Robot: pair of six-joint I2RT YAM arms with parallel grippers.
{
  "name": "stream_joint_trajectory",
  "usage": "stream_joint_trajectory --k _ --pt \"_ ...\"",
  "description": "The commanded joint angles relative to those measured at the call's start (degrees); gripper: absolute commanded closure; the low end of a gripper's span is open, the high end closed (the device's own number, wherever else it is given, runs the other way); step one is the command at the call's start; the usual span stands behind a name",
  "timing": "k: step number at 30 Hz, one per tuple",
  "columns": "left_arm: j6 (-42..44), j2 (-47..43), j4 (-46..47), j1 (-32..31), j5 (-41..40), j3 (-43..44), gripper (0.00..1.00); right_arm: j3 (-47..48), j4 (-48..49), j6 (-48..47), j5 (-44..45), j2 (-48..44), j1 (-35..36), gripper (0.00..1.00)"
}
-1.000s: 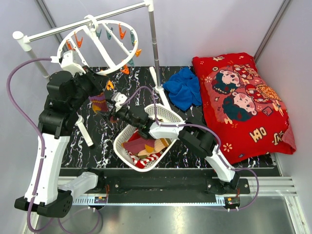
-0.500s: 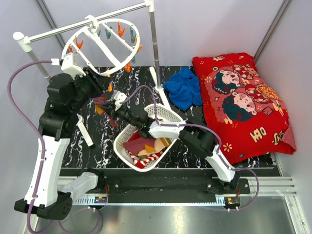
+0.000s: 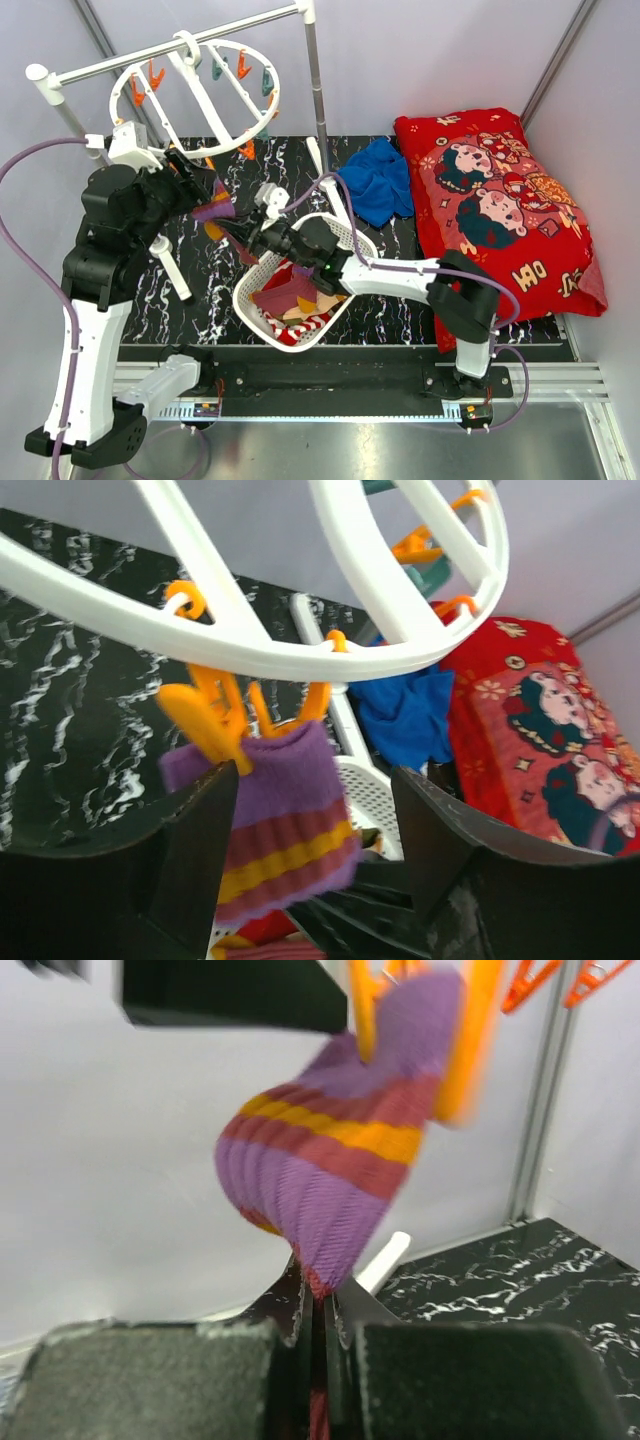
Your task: Remove the socks clipped to the hanger
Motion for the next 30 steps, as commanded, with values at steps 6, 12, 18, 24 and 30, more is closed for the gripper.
stream_joint_trajectory --k 6,12,18,24,30 --pt "5.69 -1.2 -4.48 0.09 -1.4 6.81 0.29 -6.72 6.18 9.63 -5.83 -8.4 0.76 1.0" --pt "7.1 -0.76 -5.37 2.11 4.22 7.35 0.28 -10.15 12.68 16.56 -8.02 -9.54 0.15 1.0" --pt "2.37 -2.6 5.33 16.77 29.51 -0.64 0.27 -11.04 20.77 25.18 -13.12 -8.58 -0.56 1.0" --pt "-8.53 -5.24 25.8 26.28 48.52 -12.68 0.26 -11.04 25.25 29.67 -16.99 -8.4 -1.35 1.0" --pt "-19.69 -5.5 51.62 27.52 58.54 -23.84 0.22 -11.13 26.75 32.49 -20.24 -7.79 -2.05 1.0"
